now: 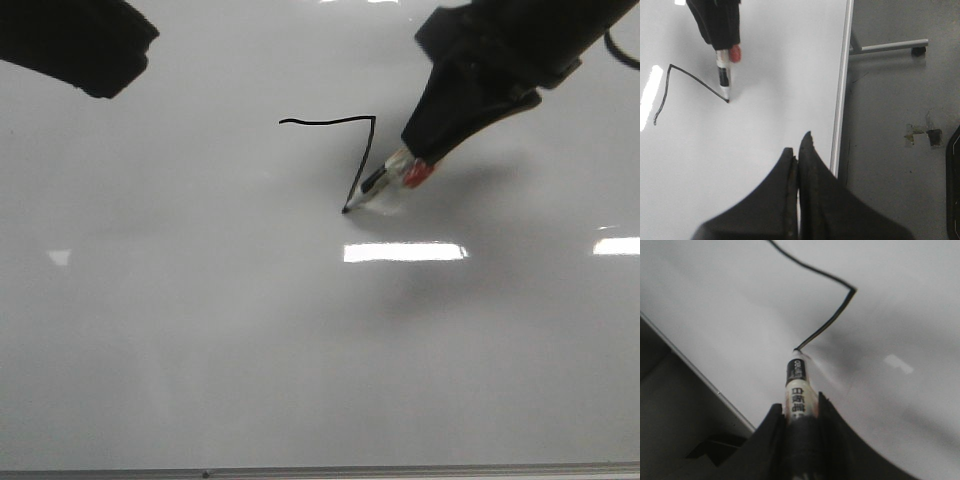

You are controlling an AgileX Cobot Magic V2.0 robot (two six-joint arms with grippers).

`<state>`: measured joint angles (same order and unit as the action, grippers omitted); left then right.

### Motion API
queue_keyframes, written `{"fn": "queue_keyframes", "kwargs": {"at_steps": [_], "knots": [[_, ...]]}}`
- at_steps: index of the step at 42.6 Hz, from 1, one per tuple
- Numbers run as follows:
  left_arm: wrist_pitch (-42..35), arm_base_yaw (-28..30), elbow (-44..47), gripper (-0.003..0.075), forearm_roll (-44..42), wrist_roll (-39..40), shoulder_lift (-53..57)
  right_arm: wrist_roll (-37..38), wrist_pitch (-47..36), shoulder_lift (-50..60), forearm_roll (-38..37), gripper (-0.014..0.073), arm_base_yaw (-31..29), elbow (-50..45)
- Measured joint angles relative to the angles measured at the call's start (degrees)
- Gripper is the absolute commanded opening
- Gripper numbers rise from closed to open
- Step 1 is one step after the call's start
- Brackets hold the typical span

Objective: Write number 7 on whiteboard

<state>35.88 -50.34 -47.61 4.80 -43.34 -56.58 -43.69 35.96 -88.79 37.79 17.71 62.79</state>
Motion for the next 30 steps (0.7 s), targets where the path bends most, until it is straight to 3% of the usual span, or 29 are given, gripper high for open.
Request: {"fn": "queue_keyframes", "kwargs": {"at_steps": [12, 21, 26, 30], "knots": [[-0.1, 0.0, 0.0, -0.002, 0.0, 0.0, 0.0, 0.0, -0.33, -3.01, -0.35, -0.0059, 3.58, -0.48], [-0.21, 0.0, 0.0, -0.0005, 0.12, 0.0, 0.0, -5.48, 8.67, 8.59, -1.04, -0.0059, 4.23, -0.61], [-0.33, 0.0, 0.0, 0.0145, 0.22, 0.0, 0.0, -10.17, 13.51, 14.18, -1.27, -0.0059, 6.47, -0.61], [-0.43, 0.0, 0.0, 0.0381, 0.22, 0.0, 0.0, -12.1, 15.05, 16.77, -1.58, -0.0059, 8.8, -0.61]]}}
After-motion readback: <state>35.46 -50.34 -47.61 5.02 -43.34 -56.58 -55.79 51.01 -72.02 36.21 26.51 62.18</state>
